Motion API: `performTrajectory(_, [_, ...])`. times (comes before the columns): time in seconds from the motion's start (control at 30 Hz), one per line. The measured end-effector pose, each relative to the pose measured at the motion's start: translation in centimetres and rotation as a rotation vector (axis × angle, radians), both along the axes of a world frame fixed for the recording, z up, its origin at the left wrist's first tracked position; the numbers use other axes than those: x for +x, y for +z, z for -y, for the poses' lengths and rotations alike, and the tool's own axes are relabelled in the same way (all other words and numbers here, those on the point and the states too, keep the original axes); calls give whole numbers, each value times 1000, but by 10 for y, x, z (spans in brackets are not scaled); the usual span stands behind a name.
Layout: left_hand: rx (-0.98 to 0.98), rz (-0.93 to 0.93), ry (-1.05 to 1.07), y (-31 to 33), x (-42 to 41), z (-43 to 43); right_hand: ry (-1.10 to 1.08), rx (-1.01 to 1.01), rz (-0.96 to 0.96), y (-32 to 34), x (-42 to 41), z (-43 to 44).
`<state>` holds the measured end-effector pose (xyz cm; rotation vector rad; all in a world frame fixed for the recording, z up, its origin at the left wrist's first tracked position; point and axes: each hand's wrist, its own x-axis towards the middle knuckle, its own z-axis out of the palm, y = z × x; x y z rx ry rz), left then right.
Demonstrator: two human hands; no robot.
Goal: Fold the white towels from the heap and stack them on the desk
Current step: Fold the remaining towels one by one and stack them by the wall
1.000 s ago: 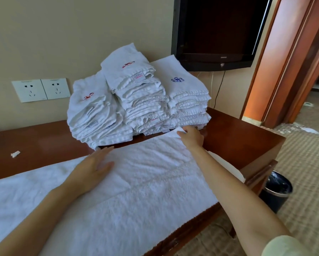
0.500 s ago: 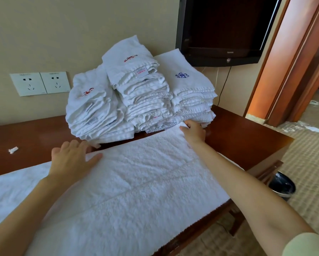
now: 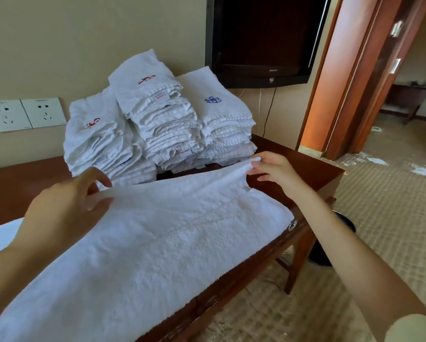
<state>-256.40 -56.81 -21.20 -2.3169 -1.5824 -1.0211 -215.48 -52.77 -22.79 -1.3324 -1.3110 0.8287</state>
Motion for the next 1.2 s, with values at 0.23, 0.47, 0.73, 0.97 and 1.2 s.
performTrajectory(0.23, [-88,-144,-259,-16,26,71,34,29,8,-40,30,64])
performTrajectory(0.47, [-114,-174,-415,-47,23,102,81,33,192,-56,48,100])
performTrajectory(0.73, [-122,-275,-311,-56,-6,107,-150,146,743,-48,33,100])
performTrajectory(0.97, [-58,-476,-70,-40,-83,106,109,265,687,-32,-80,71])
performTrajectory(1.2, [-374,-674,169,-23,-155,110,684,138,638,-23,-268,91])
